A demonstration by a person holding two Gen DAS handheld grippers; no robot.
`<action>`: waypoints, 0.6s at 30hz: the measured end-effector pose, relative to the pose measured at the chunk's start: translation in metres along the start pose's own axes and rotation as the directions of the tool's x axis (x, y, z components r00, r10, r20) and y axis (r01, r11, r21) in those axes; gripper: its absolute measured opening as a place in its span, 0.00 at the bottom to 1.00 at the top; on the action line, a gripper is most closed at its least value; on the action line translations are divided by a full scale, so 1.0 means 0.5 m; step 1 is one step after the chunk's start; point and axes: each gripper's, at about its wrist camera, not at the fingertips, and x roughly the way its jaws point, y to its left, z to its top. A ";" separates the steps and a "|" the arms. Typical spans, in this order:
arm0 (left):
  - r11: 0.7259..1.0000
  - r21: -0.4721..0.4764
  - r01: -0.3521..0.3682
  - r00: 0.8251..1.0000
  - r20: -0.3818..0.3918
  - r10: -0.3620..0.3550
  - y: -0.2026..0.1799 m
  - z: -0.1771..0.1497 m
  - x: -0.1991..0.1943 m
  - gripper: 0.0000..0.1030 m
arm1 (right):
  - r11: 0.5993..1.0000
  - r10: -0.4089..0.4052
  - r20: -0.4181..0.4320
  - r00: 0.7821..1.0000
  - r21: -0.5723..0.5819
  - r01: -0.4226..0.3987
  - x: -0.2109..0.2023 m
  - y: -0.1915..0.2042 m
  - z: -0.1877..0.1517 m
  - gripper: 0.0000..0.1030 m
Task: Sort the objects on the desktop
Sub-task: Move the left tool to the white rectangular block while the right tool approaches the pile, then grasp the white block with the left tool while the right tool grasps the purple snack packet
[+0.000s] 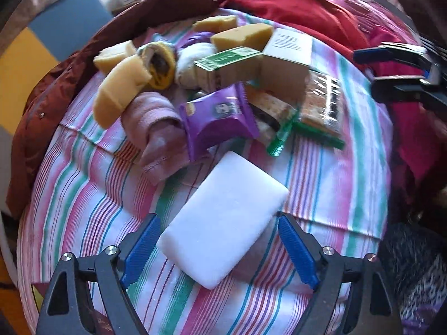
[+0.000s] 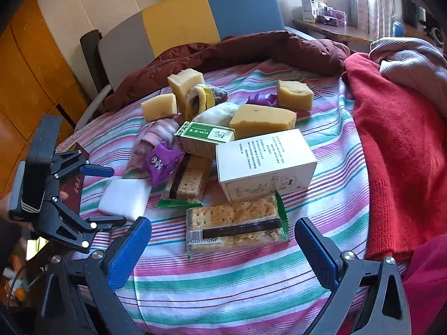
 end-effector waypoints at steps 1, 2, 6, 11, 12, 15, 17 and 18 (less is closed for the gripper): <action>1.000 0.012 -0.002 1.000 -0.004 0.002 0.003 0.000 0.000 0.85 | 1.000 -0.001 -0.001 1.000 0.001 0.001 0.000 -0.001 0.001 1.00; 1.000 0.022 -0.008 1.000 -0.007 0.008 0.007 0.003 0.003 0.85 | 1.000 0.001 -0.002 1.000 0.004 -0.001 0.001 -0.002 0.000 1.00; 0.998 0.020 0.058 0.998 -0.020 -0.057 0.024 0.012 0.016 0.86 | 1.000 0.008 -0.007 1.000 0.015 -0.008 0.005 -0.005 0.002 1.00; 0.990 -0.041 0.135 0.990 -0.036 -0.136 0.038 -0.005 0.028 0.77 | 1.000 0.002 -0.012 1.000 0.016 -0.002 0.008 -0.007 0.002 1.00; 0.991 -0.048 0.128 0.991 -0.035 -0.130 0.036 -0.013 0.027 0.77 | 1.000 0.003 -0.015 1.000 0.017 -0.002 0.009 -0.007 0.002 1.00; 0.993 -0.057 0.104 0.994 -0.025 -0.106 0.029 -0.033 0.016 0.72 | 1.000 0.002 -0.021 1.000 0.015 -0.002 0.011 -0.007 0.002 1.00; 0.992 -0.087 0.096 0.995 -0.020 -0.098 0.029 -0.047 0.007 0.70 | 1.000 0.002 -0.023 1.000 0.010 -0.002 0.012 -0.005 0.002 1.00; 0.989 -0.110 0.095 0.995 -0.021 -0.098 0.029 -0.056 0.002 0.69 | 1.000 0.001 -0.023 1.000 0.008 -0.001 0.012 -0.004 0.001 1.00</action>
